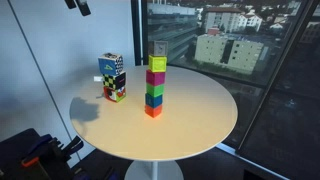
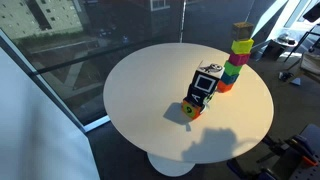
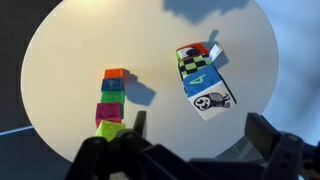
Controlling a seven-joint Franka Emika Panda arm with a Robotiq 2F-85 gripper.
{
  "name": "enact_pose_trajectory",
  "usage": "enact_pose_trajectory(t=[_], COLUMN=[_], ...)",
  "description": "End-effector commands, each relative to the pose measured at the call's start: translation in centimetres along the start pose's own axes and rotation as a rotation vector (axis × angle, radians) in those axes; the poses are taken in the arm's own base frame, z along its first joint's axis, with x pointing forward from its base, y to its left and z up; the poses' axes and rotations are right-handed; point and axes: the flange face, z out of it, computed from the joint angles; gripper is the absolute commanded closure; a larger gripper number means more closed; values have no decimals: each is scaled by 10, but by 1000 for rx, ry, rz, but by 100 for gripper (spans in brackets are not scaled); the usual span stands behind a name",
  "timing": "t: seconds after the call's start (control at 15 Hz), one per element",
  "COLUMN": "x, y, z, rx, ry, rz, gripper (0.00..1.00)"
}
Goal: Pick up the block with an owl image from the stack and put it on the table
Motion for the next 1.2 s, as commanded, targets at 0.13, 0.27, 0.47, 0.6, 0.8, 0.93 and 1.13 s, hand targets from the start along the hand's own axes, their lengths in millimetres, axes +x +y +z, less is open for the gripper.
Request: enact_pose_trajectory(t=[0.13, 0.27, 0.47, 0.6, 0.8, 0.93, 1.13], x=[0, 0, 3, 4, 8, 11, 16], y=[0, 0, -1, -3, -7, -9, -15], z=[-1, -1, 1, 2, 4, 7, 13], rx=[0, 0, -5, -6, -9, -15, -24], ry=[0, 0, 0, -4, -15, -25, -44], rz=[0, 0, 10, 11, 4, -2, -14], gripper=[0, 0, 0, 0, 0, 0, 0])
